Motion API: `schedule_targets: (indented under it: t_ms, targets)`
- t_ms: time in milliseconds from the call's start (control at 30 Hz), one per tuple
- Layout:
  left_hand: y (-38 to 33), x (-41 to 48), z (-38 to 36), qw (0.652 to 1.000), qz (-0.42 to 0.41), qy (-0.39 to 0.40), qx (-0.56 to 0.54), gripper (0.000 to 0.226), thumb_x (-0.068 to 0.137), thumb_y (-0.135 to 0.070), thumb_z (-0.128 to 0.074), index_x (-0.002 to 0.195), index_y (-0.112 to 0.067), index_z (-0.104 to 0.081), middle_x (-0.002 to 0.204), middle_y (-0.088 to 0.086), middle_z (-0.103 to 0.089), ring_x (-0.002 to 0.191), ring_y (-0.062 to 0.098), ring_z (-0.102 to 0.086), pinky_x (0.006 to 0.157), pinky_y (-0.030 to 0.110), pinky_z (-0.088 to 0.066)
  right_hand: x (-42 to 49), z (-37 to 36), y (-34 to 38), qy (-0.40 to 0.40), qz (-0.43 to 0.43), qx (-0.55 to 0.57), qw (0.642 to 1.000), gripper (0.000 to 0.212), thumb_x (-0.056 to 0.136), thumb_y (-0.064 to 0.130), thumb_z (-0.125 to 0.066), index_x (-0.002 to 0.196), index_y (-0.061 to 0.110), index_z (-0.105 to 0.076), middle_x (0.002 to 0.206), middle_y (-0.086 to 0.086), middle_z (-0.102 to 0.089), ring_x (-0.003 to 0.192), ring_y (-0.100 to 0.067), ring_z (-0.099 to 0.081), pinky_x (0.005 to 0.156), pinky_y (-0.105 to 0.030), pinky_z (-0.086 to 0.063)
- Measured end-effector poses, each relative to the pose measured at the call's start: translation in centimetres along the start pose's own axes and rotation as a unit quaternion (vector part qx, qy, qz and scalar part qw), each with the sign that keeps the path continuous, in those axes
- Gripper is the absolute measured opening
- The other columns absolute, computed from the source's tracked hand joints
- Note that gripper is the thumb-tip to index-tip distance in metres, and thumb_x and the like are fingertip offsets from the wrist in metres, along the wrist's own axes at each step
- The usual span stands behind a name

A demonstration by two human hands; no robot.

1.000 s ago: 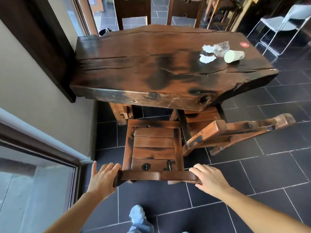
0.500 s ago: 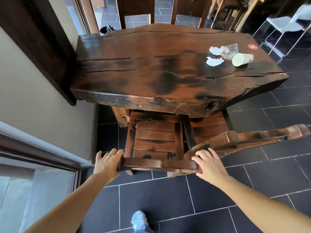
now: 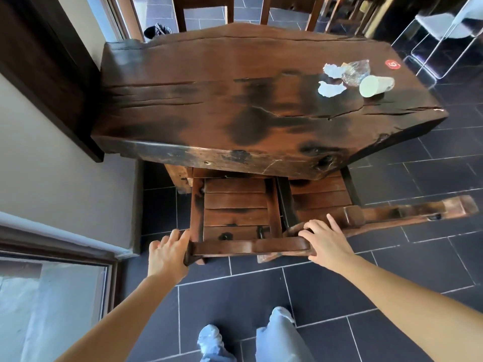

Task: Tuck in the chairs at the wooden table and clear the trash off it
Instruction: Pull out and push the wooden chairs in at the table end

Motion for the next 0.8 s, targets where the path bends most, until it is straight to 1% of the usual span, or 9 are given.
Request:
schedule_targets:
  t_ms: [100,200,300,367,433,533,633,733,800]
  targets:
    - [-0.2,-0.2,-0.1,1.000,0.013,0.000,0.000,0.055,0.063,-0.031,-0.076,0.107,-0.031,-0.045,0.104,-0.004,-0.053,0.094,0.020,-0.056,0.086,0.038,-0.042,-0.1,-0.2,-0.4,-0.005,-0.002,0.015,1.000,0.064,0.054,0.033,-0.088,0.113,0.023,-0.065,0.116,-0.002,-0.062,0.116,-0.024,-0.056,0.110,-0.056,-0.025]
    - [-0.7,-0.7,-0.2,1.000,0.026,-0.002,0.007,0.051,0.060,-0.030,-0.077,0.101,-0.030,-0.046,0.098,-0.006,-0.054,0.087,0.021,-0.059,0.080,0.035,-0.043,-0.4,-0.2,-0.9,-0.015,0.006,0.025,1.000,0.065,0.047,0.033,-0.090,0.107,0.024,-0.067,0.110,0.000,-0.063,0.109,-0.023,-0.059,0.107,-0.056,-0.031]
    - [-2.0,-1.8,-0.8,1.000,0.020,-0.005,0.014,0.048,0.053,-0.028,-0.079,0.092,-0.029,-0.051,0.087,-0.005,-0.057,0.076,0.023,-0.062,0.069,0.035,-0.041,-1.0,-0.2,-2.3,-0.032,0.002,0.045,0.998,0.065,0.041,0.031,-0.092,0.102,0.024,-0.068,0.104,0.001,-0.065,0.105,-0.023,-0.061,0.102,-0.055,-0.039]
    - [-3.2,-2.7,-1.4,1.000,0.020,0.003,0.019,0.048,0.049,-0.027,-0.080,0.087,-0.029,-0.052,0.081,-0.005,-0.057,0.071,0.023,-0.063,0.064,0.035,-0.041,-1.4,-0.5,-3.0,-0.042,0.014,0.059,0.997,0.063,0.042,0.032,-0.091,0.100,0.025,-0.068,0.100,0.002,-0.065,0.102,-0.022,-0.062,0.101,-0.050,-0.041]
    - [-4.1,-3.3,-1.5,1.000,0.025,-0.001,0.007,0.048,0.046,-0.026,-0.080,0.084,-0.029,-0.051,0.077,-0.005,-0.057,0.066,0.024,-0.063,0.059,0.035,-0.040,-1.6,-1.0,-3.1,-0.045,0.052,0.054,0.996,0.059,0.044,0.036,-0.090,0.098,0.026,-0.068,0.097,0.005,-0.066,0.099,-0.019,-0.063,0.101,-0.045,-0.041]
    - [-4.3,-3.1,-1.3,1.000,0.024,0.001,0.005,0.055,0.039,-0.029,-0.081,0.083,-0.034,-0.047,0.075,-0.007,-0.056,0.066,0.023,-0.064,0.056,0.034,-0.039,-1.4,-1.4,-2.9,-0.054,0.101,0.046,0.992,0.055,0.045,0.041,-0.086,0.095,0.026,-0.066,0.096,0.007,-0.066,0.097,-0.015,-0.062,0.104,-0.043,-0.039]
    - [-3.7,-2.4,-0.7,1.000,0.019,0.001,-0.006,0.056,0.038,-0.032,-0.077,0.084,-0.038,-0.046,0.077,-0.009,-0.057,0.072,0.021,-0.066,0.058,0.036,-0.045,-0.8,-1.1,-3.0,-0.061,0.105,0.046,0.992,0.053,0.047,0.039,-0.085,0.095,0.026,-0.066,0.096,0.007,-0.065,0.095,-0.015,-0.062,0.105,-0.044,-0.037]
    - [-4.0,-2.1,-0.3,1.000,0.011,-0.017,0.003,0.048,0.040,-0.037,-0.069,0.083,-0.036,-0.048,0.075,-0.007,-0.059,0.070,0.022,-0.067,0.057,0.036,-0.044,-0.4,-1.5,-2.9,-0.052,0.114,0.035,0.992,0.052,0.050,0.039,-0.084,0.095,0.025,-0.064,0.097,0.006,-0.065,0.092,-0.016,-0.062,0.106,-0.044,-0.036]
    - [-4.2,-1.8,-0.1,1.000,0.004,-0.024,0.013,0.048,0.040,-0.036,-0.071,0.082,-0.034,-0.048,0.074,-0.006,-0.058,0.069,0.022,-0.066,0.058,0.037,-0.043,-0.2,-1.4,-3.4,-0.054,0.094,0.032,0.994,0.052,0.052,0.037,-0.084,0.098,0.024,-0.064,0.098,0.004,-0.065,0.093,-0.018,-0.062,0.107,-0.047,-0.035]
Point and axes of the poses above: each hand's wrist, its own x-axis towards the middle knuckle, its own z-axis out of the back of the hand, y = z × x, the point moved 10 cm from there along x, towards the middle knuckle
